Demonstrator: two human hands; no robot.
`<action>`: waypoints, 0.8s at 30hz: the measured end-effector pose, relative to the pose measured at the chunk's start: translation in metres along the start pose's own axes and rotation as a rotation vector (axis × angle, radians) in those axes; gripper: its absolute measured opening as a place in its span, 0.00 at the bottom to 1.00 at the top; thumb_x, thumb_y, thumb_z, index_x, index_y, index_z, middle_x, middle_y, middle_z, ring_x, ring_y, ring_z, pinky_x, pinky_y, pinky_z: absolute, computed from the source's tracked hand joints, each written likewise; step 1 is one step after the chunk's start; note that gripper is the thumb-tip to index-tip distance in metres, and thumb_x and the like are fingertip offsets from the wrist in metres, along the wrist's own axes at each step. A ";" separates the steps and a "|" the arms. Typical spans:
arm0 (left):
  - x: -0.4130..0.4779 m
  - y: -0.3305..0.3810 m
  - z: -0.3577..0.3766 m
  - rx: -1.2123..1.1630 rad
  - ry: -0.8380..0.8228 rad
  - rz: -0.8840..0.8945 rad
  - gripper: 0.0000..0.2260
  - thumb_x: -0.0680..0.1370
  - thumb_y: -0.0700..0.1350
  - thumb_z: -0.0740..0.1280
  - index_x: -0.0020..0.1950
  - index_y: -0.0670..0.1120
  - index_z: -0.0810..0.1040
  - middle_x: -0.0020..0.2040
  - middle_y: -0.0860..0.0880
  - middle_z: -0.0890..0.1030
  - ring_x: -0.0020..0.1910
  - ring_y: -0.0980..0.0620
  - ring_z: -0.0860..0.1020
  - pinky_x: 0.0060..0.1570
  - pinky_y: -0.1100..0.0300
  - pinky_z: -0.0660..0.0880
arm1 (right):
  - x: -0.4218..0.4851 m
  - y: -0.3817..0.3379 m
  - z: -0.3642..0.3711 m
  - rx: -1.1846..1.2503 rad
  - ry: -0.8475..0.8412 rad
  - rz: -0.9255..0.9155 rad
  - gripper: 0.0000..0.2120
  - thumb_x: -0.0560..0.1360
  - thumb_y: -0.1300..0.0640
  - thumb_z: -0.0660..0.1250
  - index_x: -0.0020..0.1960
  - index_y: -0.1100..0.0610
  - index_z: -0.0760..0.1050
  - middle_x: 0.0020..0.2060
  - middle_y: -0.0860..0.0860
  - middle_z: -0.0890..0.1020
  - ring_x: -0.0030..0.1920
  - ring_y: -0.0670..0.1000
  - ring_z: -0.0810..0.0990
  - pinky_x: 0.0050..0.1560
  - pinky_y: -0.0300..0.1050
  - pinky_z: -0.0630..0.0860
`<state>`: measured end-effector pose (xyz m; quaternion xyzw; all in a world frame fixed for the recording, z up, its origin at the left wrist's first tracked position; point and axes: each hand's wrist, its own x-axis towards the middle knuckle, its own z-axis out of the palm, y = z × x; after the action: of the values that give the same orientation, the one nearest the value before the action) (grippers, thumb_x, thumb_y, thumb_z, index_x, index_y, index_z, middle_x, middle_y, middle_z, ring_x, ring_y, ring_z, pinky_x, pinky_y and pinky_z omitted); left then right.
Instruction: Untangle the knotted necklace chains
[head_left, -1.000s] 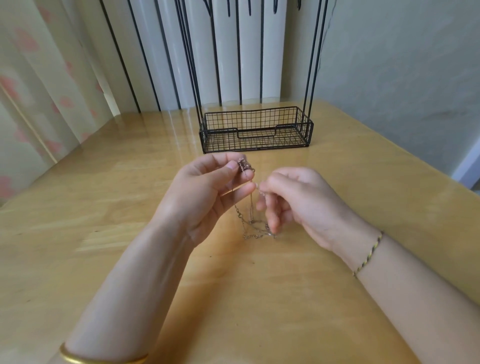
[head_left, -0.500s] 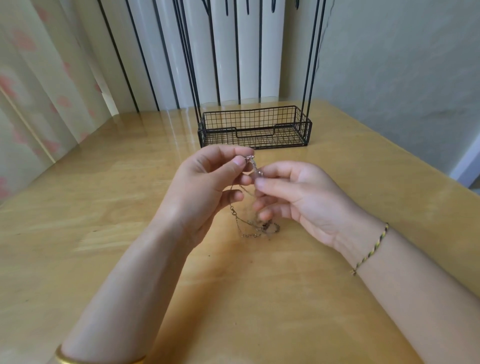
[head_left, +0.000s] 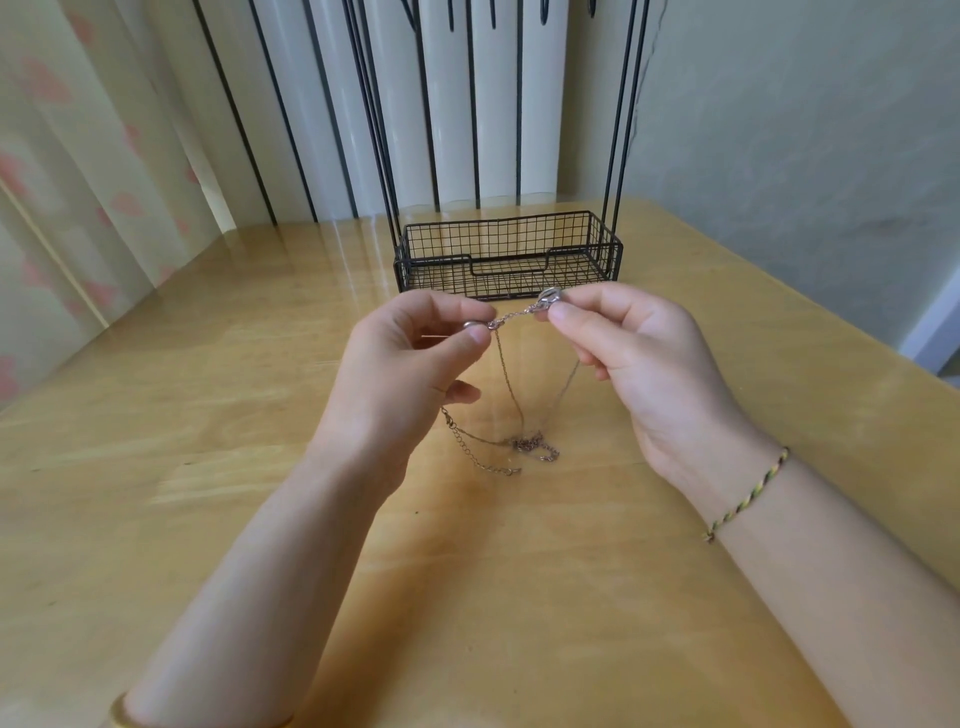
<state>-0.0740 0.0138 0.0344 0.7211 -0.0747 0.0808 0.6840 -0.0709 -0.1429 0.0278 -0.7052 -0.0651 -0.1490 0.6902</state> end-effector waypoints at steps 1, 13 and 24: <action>0.000 0.000 0.000 0.008 0.001 0.009 0.07 0.76 0.36 0.69 0.44 0.48 0.81 0.35 0.56 0.78 0.35 0.60 0.76 0.31 0.67 0.74 | 0.000 -0.001 0.000 0.002 -0.002 -0.006 0.04 0.74 0.62 0.68 0.47 0.60 0.80 0.22 0.38 0.73 0.27 0.37 0.70 0.31 0.25 0.65; -0.003 0.001 0.002 0.072 -0.059 0.068 0.07 0.78 0.36 0.65 0.49 0.46 0.80 0.38 0.50 0.85 0.38 0.57 0.81 0.37 0.61 0.80 | 0.000 0.000 0.002 0.034 0.005 -0.047 0.03 0.73 0.62 0.69 0.46 0.60 0.80 0.22 0.37 0.74 0.27 0.36 0.72 0.33 0.25 0.66; -0.002 0.000 0.003 0.145 -0.052 0.183 0.09 0.75 0.34 0.68 0.42 0.48 0.78 0.37 0.52 0.80 0.39 0.54 0.78 0.43 0.58 0.78 | -0.001 0.000 0.003 0.057 -0.013 -0.022 0.03 0.73 0.61 0.70 0.41 0.55 0.80 0.33 0.43 0.80 0.33 0.37 0.75 0.41 0.31 0.71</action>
<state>-0.0758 0.0109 0.0334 0.7608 -0.1519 0.1292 0.6176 -0.0717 -0.1393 0.0277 -0.6855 -0.0817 -0.1500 0.7077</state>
